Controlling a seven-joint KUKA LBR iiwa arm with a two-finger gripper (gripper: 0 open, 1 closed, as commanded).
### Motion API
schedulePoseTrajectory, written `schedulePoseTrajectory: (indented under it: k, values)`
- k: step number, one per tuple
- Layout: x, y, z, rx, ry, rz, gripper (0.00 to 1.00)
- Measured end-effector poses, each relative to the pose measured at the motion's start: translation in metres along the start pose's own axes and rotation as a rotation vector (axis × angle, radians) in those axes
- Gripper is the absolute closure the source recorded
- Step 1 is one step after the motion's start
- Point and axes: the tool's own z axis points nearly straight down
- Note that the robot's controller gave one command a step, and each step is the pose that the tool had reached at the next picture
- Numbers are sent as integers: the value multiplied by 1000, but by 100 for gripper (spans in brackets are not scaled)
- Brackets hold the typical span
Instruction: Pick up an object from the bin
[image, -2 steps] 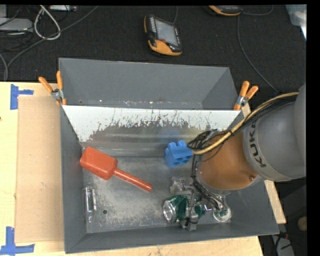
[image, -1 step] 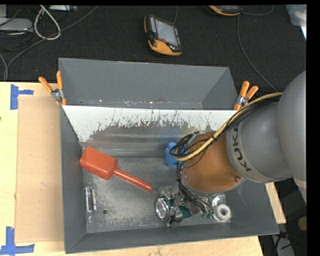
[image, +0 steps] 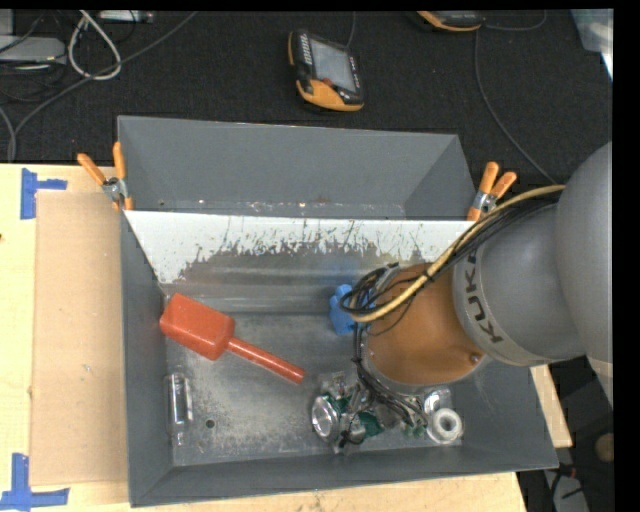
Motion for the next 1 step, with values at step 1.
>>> schedulePoseTrajectory:
  k: [1]
  values:
    - [3, 1, -37, -1, 11, -1, 100]
